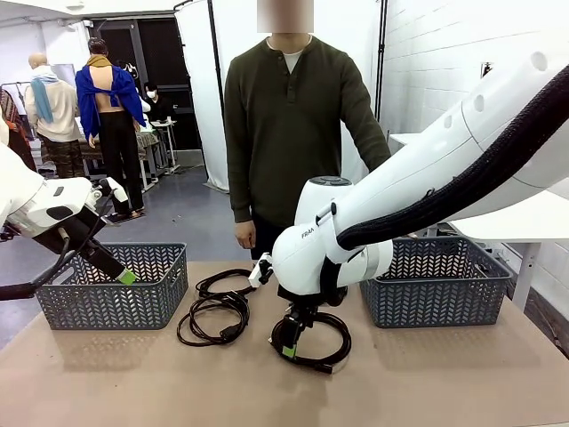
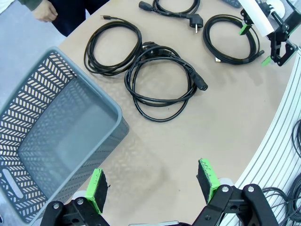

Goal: Organize the cables according to human instructions.
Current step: Pick up a bundle of cables and place it in the basket indicated by the human.

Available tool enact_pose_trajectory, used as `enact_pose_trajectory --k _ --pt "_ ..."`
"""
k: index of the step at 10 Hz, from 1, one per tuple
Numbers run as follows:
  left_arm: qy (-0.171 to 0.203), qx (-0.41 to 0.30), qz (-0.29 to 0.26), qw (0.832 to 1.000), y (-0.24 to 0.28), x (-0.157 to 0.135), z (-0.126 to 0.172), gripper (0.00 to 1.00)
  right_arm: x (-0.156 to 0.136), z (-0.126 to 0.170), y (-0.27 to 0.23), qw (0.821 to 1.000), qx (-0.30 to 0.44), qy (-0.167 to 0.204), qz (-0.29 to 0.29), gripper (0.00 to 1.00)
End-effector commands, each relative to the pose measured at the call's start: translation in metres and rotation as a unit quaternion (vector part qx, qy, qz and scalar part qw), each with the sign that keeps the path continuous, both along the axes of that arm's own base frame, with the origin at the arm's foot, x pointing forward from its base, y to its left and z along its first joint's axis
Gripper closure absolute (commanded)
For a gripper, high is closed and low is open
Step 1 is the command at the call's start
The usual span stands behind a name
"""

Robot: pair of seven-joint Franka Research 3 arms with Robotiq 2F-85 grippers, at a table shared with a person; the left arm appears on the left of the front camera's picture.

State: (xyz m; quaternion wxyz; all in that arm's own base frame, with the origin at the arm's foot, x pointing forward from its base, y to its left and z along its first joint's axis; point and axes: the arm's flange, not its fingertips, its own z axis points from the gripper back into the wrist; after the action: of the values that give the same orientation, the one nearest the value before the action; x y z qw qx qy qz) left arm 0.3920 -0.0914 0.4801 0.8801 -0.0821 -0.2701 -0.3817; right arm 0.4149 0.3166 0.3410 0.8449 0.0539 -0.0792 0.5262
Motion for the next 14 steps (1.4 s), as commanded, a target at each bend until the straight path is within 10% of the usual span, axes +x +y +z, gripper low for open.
enact_pose_trajectory --k 1,14 --pt "0.003 -0.007 0.002 1.0 0.001 0.0 0.0 0.0 0.007 -0.004 0.001 1.0 -0.009 0.008 0.017 0.0" --pt "0.003 -0.007 0.002 1.0 0.001 0.0 0.0 0.0 0.02 -0.039 0.014 0.997 -0.035 0.058 0.048 0.0"
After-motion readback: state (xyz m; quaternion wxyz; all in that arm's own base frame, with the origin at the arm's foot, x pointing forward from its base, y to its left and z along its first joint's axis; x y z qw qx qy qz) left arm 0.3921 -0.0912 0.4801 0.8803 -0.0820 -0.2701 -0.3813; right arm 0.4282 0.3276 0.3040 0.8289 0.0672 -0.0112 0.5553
